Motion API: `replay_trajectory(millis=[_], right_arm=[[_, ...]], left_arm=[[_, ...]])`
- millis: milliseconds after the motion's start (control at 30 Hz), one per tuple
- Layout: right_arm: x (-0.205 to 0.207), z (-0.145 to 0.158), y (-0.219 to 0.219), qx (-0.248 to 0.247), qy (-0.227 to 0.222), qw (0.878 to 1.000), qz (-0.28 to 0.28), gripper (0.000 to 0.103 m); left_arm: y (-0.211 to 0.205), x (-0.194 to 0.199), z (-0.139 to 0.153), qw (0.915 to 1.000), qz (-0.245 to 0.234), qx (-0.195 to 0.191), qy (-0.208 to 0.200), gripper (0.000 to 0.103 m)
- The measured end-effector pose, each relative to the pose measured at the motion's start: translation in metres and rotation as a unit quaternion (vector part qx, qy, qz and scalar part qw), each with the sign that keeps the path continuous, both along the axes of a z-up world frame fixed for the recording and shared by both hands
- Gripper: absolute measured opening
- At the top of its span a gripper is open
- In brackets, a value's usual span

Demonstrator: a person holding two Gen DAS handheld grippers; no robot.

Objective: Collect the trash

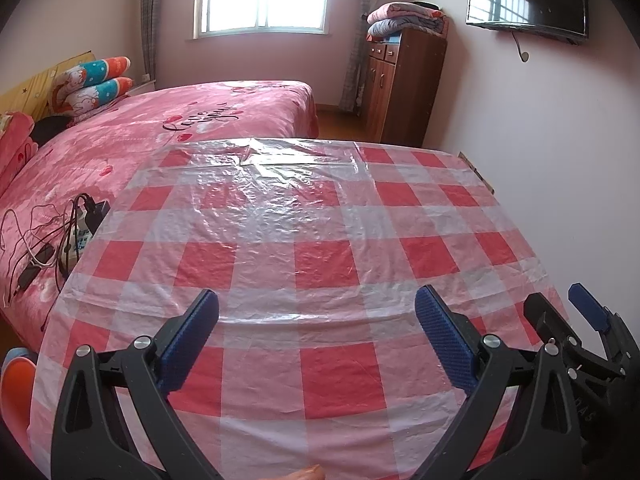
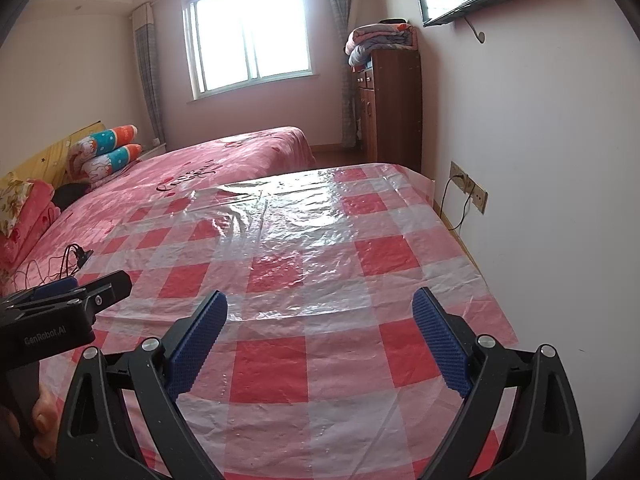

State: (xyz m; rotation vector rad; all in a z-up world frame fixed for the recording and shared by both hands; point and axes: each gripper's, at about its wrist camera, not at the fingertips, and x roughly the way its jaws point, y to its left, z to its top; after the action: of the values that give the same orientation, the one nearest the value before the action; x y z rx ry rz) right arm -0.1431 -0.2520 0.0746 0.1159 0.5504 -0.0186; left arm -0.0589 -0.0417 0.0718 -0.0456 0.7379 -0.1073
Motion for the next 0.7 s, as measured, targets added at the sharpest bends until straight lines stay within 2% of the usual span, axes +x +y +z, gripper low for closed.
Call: replay_trajectory(millis=[500,633,700], right_arm=[[0.008,-0.003,0.003,0.000,0.010,1.000,0.006,0.093],[0.017,-0.007,0.004,0.000,0.032,0.999,0.011,0.093],[0.023,-0.011,0.004,0.000,0.048,0.999,0.013,0.093]], left_arm=[[0.004,0.004,-0.003,1.0000,-0.002,-0.006,-0.007,0.099],[0.009,0.016,-0.009,0.9997,-0.001,-0.020,0.017,0.099],[0.011,0.027,-0.018,0.9992,0.005,-0.014,0.038,0.099]])
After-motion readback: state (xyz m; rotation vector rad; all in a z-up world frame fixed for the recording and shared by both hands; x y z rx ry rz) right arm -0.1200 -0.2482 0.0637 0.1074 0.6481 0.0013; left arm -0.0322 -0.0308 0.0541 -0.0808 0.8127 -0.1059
